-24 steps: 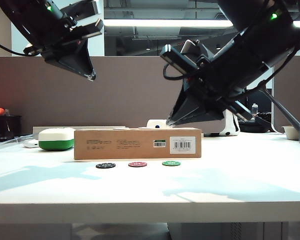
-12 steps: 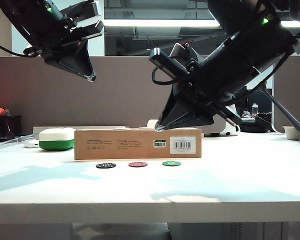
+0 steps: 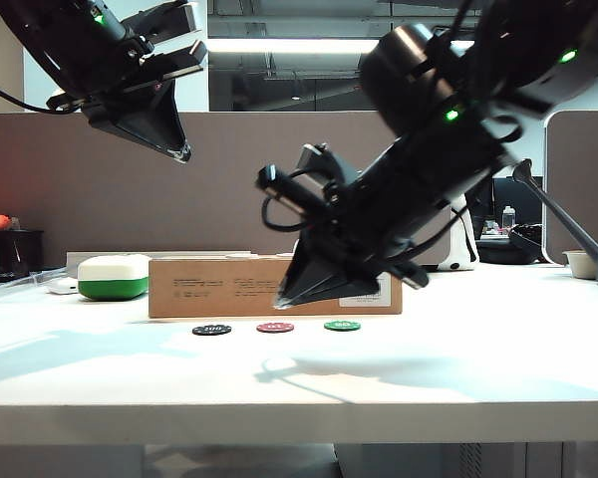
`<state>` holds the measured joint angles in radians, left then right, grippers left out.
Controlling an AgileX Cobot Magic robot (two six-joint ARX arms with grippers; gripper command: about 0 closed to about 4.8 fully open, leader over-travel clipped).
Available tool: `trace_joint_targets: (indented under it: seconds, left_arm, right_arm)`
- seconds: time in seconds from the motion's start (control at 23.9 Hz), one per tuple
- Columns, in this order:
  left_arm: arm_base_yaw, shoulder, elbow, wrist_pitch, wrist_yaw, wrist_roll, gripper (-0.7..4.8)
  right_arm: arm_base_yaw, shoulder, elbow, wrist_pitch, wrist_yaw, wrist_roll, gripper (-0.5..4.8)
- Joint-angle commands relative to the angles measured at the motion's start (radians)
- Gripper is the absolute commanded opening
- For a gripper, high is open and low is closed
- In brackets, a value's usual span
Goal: Push the chip, whose value equals the sum of all the chip values on the rectangular box, forward next to the box.
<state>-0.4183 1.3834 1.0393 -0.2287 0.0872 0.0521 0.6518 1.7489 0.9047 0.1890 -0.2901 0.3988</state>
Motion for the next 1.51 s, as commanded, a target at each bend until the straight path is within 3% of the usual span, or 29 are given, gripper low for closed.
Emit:
trace_joint_targets:
  seconds: [0.04, 0.42, 0.63, 1.01, 1.17, 1.51]
  left_arm:
    - [0.002, -0.002, 0.006, 0.006, 0.004, 0.000, -0.05]
    - [0.002, -0.002, 0.005, 0.005, 0.004, 0.000, -0.05]
    - [0.002, -0.002, 0.006, 0.006, 0.004, 0.000, -0.05]
    - [0.002, -0.002, 0.005, 0.005, 0.004, 0.000, -0.05]
    - [0.002, -0.002, 0.005, 0.005, 0.004, 0.000, -0.05]
    - [0.002, -0.002, 0.005, 0.005, 0.004, 0.000, -0.05]
  right_arm:
    - [0.002, 0.048, 0.070, -0.056, -0.001, -0.022, -0.01]
    - [0.000, 0.149, 0.171, -0.100, 0.008, -0.041, -0.01]
    - [0.001, 0.163, 0.171, -0.109, 0.112, -0.090, -0.01]
    - [0.001, 0.262, 0.225, -0.098, 0.143, -0.094, -0.01]
    - [0.001, 0.272, 0.241, -0.140, 0.211, -0.093, -0.01]
    - [0.005, 0.267, 0.259, -0.217, 0.209, -0.092, -0.01]
